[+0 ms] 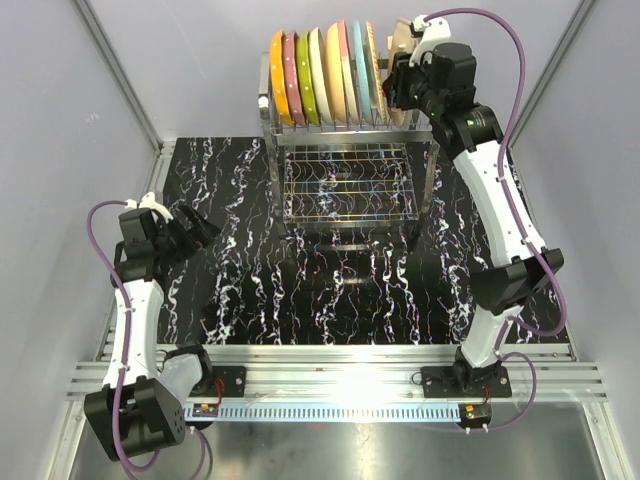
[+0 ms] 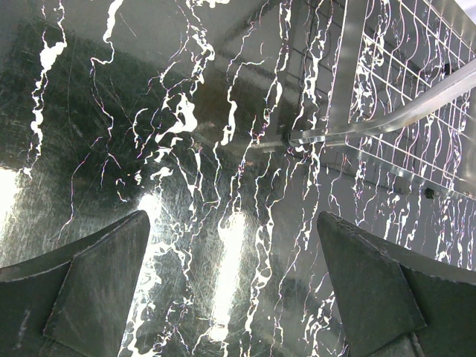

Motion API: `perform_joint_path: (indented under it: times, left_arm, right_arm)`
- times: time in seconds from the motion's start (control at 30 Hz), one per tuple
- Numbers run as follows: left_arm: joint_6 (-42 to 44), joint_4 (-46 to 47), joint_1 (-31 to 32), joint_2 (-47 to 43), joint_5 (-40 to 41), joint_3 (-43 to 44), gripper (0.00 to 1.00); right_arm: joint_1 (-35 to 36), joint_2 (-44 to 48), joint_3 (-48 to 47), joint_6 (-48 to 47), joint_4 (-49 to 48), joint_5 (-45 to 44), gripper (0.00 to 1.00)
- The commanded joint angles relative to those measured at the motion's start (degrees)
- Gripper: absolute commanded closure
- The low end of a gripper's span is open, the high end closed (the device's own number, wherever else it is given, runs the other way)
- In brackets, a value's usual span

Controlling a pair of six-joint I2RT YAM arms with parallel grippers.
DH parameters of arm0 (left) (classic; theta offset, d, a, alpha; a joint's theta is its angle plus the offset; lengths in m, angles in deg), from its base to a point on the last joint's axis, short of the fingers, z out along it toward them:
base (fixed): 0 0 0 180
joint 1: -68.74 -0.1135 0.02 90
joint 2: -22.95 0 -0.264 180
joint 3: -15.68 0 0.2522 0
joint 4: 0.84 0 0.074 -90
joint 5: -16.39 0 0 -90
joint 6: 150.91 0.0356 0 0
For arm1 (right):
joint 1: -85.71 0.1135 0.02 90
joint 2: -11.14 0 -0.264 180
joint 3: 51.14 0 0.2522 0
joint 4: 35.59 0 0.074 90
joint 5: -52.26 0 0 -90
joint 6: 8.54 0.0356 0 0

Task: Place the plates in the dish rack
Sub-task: Insert the plate into the dish rack

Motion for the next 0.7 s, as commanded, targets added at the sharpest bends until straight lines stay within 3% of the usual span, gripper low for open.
perform_joint_path:
  times: [0.0,0.67]
  left_arm:
    - [0.14,2.35,0.27,-0.86,-0.93,-0.11,0.01]
    - [0.14,2.26,0.53,-1.57,-0.85,-0.28,0.01]
  right_arm:
    - [0.09,4.50,0.15,1.38,-2.92,1.57,0.54]
    - [0.09,9.87,6.21,1.91,-5.91,4.30,0.53]
